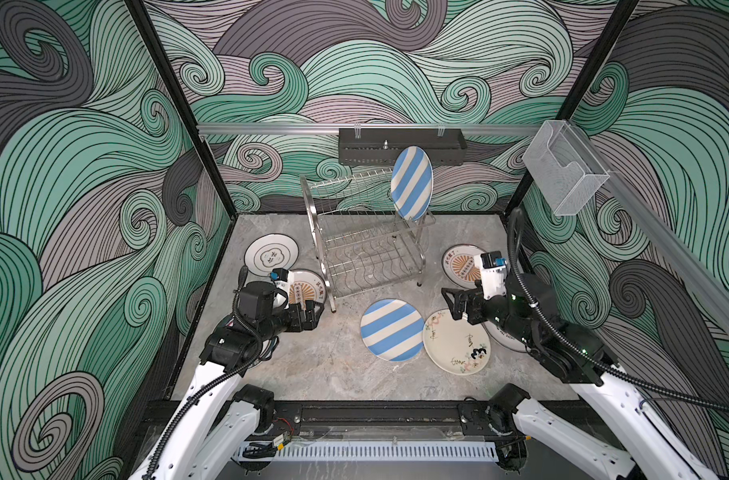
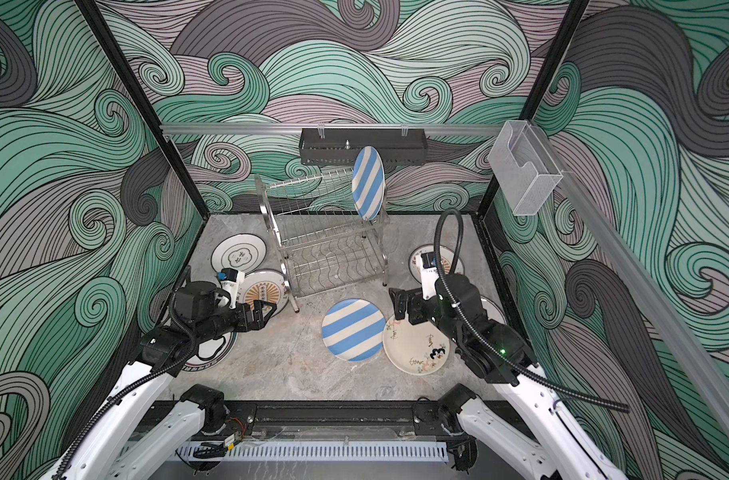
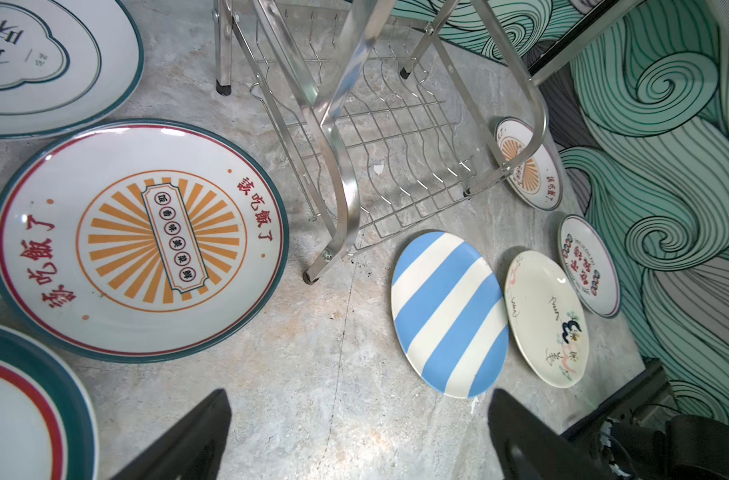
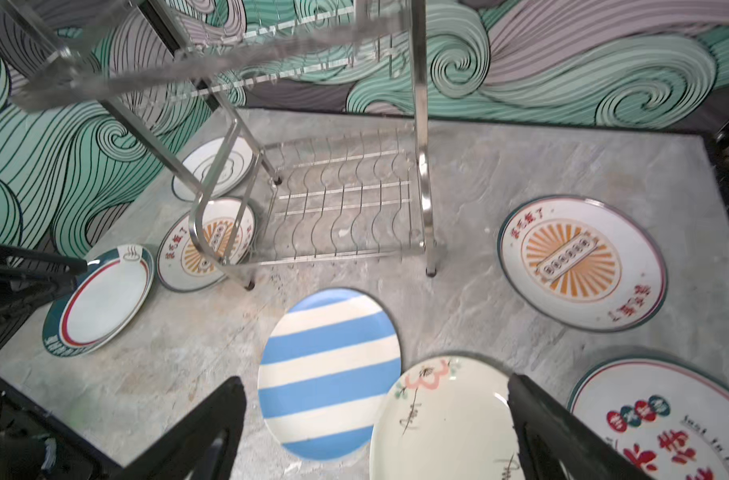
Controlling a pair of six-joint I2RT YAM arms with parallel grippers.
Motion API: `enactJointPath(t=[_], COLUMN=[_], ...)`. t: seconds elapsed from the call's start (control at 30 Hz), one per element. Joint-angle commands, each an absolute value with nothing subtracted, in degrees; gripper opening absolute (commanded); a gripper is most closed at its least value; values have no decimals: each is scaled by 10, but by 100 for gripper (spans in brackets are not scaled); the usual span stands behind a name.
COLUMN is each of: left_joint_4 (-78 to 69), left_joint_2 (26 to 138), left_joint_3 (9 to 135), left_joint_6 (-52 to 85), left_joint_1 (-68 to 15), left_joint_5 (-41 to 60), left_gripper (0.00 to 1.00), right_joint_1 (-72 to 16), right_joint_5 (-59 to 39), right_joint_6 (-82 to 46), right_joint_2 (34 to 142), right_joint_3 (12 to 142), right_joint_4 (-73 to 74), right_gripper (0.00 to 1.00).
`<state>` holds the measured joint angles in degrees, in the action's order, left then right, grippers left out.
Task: Load the plates into the dish rack
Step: 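Move the right gripper down to the flat blue-and-white striped plate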
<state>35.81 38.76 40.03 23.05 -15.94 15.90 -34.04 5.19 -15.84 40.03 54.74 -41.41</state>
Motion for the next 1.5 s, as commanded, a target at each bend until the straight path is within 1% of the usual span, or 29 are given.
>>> enactJointPath(t=[0.0,0.17,0.3,0.4,0.5,0.63,0.73,0.83,0.97,1.07,1.17,1.37,1.47], left_joint_4=[341,324,314,296,276,263,252,250,256,267,267,320,323], left_joint_2=[370,368,368,371,374,371,368,373,375,365,356,335,321], left_joint_3=[369,336,323,304,281,264,253,252,250,249,246,263,262], left_joint_6=[290,321,333,343,360,370,372,370,373,383,395,387,393], left_joint_1=[-163,-167,-172,-175,-180,-188,-193,-197,-200,-200,-200,-200,-200], left_joint_5=[191,206,210,214,214,209,204,201,192,180,179,143,137], left_gripper=[99,98,98,98,99,99,99,99,99,99,99,99,99], right_joint_1=[-337,-337,-339,-353,-407,-502,-541,-563,-591,-608,-626,-633,-633], right_joint_5=[-15,-72,-133,-181,-154,-62,-26,-18,20,29,45,44,40], right_joint_6=[-214,-241,-272,-293,-301,-270,-243,-205,-167,-140,-119,-94,-86], right_joint_2=[374,372,384,418,458,512,543,573,617,669,719,787,813], right_joint_3=[482,402,345,316,304,320,327,341,362,391,415,447,458], right_joint_4=[-407,-372,-291,-229,-188,-197,-192,-189,-190,-200,-198,-190,-193], right_gripper=[98,98,98,97,97,98,98,98,98,97,98,99,100])
